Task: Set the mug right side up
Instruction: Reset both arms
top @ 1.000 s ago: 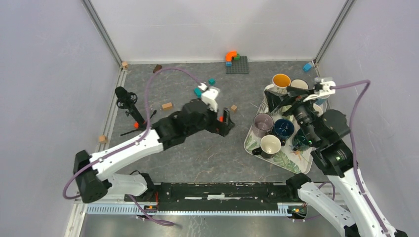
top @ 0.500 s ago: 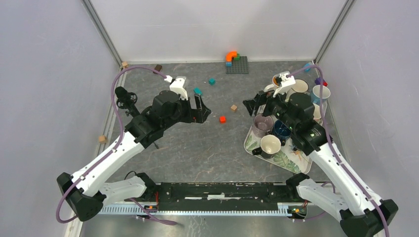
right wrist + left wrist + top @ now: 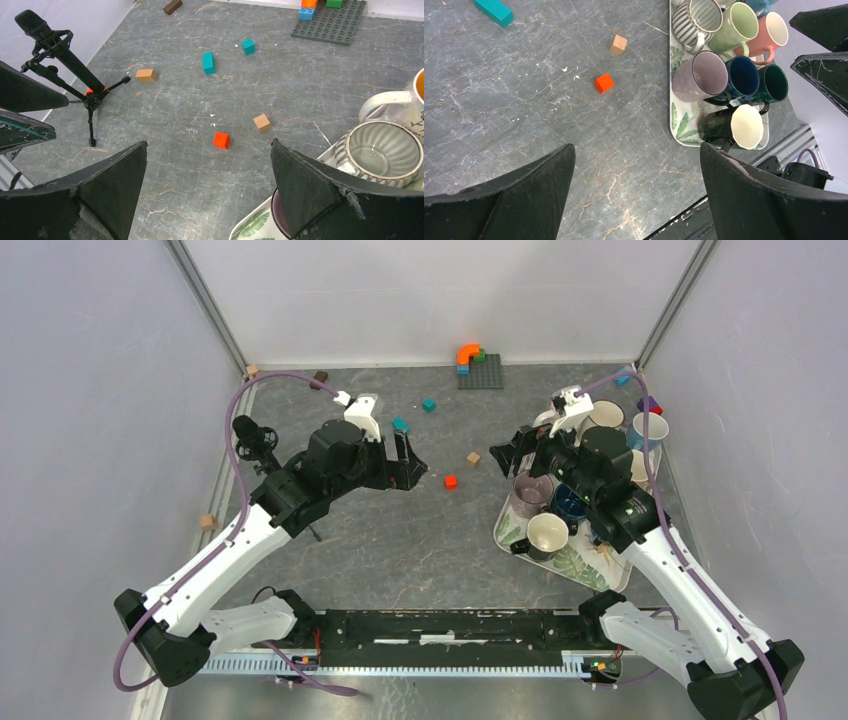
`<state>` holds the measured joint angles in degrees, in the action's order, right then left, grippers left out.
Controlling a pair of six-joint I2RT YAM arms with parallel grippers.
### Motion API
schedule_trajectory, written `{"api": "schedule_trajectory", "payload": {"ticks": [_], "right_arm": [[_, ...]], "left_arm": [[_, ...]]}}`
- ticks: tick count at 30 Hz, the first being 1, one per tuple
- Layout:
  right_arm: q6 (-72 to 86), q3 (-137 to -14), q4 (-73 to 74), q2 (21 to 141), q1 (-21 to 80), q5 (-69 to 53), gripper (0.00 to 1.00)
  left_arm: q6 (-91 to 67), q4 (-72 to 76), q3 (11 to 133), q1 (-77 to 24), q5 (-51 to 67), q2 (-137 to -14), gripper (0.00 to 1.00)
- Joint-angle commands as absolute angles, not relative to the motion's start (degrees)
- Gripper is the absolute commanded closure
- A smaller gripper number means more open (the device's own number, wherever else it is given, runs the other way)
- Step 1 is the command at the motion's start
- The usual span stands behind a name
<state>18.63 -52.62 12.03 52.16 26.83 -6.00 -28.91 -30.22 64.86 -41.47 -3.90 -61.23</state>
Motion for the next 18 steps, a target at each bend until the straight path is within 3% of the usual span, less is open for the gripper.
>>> {"api": "schedule_trajectory", "payload": {"ticks": [1,18], "right_arm": [[17.76,-52.65,11.64,50.82,26.71,-5.49,0.02],[17.58,-52.21,11.78,50.7,26.72,-5.17,0.02]], "left_arm": [[-31.4,-28.91,65.83,-41.26,-3.22,-60.67,0.0],[-31.25,-28.72,65.31,-41.22,-4.14,-60.35,0.0]]}}
